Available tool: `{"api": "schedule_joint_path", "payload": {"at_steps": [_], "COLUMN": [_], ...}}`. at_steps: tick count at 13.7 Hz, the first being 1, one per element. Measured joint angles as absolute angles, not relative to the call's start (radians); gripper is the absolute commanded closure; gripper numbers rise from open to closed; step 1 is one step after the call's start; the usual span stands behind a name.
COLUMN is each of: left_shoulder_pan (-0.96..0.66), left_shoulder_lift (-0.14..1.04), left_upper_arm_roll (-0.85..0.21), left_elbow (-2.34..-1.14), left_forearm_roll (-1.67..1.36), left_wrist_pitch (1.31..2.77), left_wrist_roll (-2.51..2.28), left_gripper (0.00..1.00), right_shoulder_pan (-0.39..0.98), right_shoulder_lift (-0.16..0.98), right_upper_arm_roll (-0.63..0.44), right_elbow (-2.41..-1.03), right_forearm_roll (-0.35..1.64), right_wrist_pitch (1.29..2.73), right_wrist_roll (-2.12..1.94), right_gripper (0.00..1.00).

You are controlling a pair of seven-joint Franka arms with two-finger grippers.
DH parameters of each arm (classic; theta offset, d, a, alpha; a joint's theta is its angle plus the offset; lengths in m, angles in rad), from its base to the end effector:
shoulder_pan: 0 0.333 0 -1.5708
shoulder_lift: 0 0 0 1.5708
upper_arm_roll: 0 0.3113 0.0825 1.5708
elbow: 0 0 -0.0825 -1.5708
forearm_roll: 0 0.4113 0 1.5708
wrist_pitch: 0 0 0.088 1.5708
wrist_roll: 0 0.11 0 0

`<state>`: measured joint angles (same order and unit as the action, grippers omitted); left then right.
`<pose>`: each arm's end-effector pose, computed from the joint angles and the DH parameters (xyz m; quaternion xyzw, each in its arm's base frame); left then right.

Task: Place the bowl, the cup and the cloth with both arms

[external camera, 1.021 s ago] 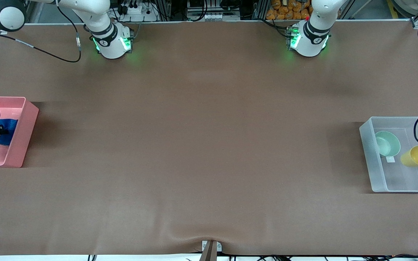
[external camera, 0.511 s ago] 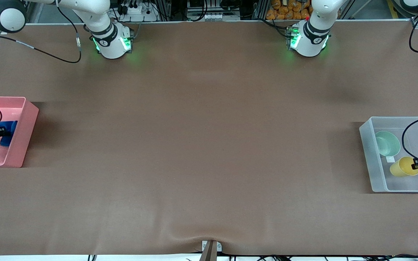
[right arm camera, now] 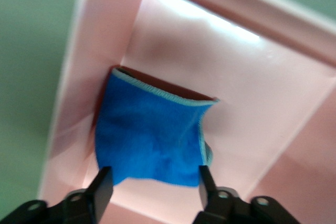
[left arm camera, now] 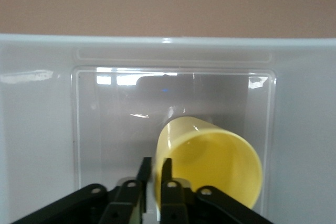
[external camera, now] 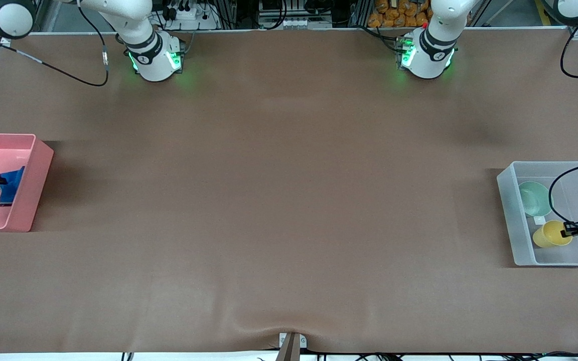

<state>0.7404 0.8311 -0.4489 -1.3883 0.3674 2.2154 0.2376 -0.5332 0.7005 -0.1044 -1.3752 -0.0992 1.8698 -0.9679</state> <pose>0.6993 0.2946 0.2315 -0.9991 0.0068 -0.0426 0.0009 0.5881 -0.4287 0.2684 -0.9732 -0.1906 0.1278 0.0168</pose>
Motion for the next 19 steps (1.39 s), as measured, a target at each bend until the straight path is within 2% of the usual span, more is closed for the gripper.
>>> {"api": "schedule_joint_path", "payload": {"at_steps": [2,3,7,13,19], "left_shoulder_pan": [0.74,0.74,0.738,0.72,0.446], "left_shoulder_lift": [0.831,0.831,0.819,0.711,0.571], "left_upper_arm_roll": [-0.447,-0.447,-0.447,-0.465,-0.44], "left_elbow": [-1.387,-1.385,-1.358,-1.346,-1.347], "left_forearm_roll": [0.367,0.367,0.368,0.356,0.352], "left_wrist_pitch": [2.215,2.216,2.211,2.068,1.861], "left_wrist_roll": [0.249,0.249,0.249,0.202,-0.029], "left_gripper": [0.12,0.0,0.0,0.0,0.0], "right_shoulder_pan": [-0.519,-0.501,-0.371,-0.162,0.022], "right_shoulder_lift": [0.619,0.577,0.466,0.346,0.193], "right_upper_arm_roll": [-0.095,-0.092,-0.088,-0.083,-0.08], "right_elbow": [-1.367,-1.367,-1.367,-1.37,-1.439], "right_forearm_roll": [-0.098,-0.097,-0.096,-0.09,-0.021], "right_wrist_pitch": [1.808,1.773,1.666,1.523,1.464], "right_wrist_roll": [-0.969,-0.965,-0.802,-0.431,-0.072], "right_gripper": [0.0,0.0,0.0,0.0,0.0]}}
